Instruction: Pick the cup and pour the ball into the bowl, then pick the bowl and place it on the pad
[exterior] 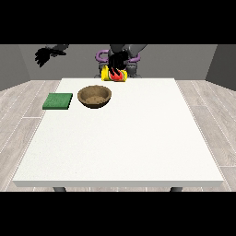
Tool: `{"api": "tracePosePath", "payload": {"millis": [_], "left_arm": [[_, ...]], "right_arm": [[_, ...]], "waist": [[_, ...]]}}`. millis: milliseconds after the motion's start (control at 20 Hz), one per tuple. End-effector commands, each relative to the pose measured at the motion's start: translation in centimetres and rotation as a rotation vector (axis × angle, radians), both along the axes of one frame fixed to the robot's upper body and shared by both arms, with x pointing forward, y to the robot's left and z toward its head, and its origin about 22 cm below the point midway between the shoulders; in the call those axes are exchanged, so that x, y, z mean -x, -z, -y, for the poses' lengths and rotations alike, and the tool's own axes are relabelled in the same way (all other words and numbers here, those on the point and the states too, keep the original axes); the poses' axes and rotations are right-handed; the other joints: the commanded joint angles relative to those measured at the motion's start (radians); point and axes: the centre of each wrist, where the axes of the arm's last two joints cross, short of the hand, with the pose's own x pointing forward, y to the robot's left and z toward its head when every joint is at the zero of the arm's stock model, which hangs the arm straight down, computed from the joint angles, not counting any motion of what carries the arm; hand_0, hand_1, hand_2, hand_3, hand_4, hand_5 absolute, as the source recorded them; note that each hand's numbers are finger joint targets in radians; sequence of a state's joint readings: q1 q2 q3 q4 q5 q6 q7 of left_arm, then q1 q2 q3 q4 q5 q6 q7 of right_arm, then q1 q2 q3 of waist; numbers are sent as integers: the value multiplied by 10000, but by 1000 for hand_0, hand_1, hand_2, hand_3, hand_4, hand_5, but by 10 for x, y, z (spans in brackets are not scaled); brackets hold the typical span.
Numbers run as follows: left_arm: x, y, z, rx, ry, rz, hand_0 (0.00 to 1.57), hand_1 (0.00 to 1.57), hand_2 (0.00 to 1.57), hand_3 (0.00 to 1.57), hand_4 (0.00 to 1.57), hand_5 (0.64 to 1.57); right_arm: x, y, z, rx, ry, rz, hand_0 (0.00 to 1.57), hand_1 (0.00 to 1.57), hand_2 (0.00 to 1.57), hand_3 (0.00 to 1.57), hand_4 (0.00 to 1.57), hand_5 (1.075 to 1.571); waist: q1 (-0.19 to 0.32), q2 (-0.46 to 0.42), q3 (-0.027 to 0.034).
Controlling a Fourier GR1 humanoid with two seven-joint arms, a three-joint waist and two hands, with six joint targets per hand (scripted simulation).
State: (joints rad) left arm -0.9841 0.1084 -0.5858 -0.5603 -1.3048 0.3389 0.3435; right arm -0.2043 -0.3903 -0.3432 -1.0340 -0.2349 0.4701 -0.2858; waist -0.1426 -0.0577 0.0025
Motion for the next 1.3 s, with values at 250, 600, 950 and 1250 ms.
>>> {"api": "tracePosePath", "payload": {"millis": [250,600,950,1250], "left_arm": [[19,26,32,-5575,808,532,1479,1479,1571,1571,1474,1234],[17,12,38,-6294,1245,657,1445,1445,1571,1571,1527,1134],[6,-20,17,2636,-776,-47,1301,1301,1571,1571,1571,1190],[19,-4,-16,9791,-2294,-865,558,558,0,0,891,1502]], "right_arm": [[12,25,-12,-164,-50,-434,0,0,0,0,0,1571],[0,1,3,-57,65,-711,0,0,0,0,0,1571],[-3,13,-11,-344,1253,-919,0,0,0,0,251,1567],[-2,14,-18,-515,1216,-699,0,0,0,0,364,1568]], "waist": [[105,-485,-11],[288,-454,-26],[1626,-30,-135],[1681,571,-254]]}}
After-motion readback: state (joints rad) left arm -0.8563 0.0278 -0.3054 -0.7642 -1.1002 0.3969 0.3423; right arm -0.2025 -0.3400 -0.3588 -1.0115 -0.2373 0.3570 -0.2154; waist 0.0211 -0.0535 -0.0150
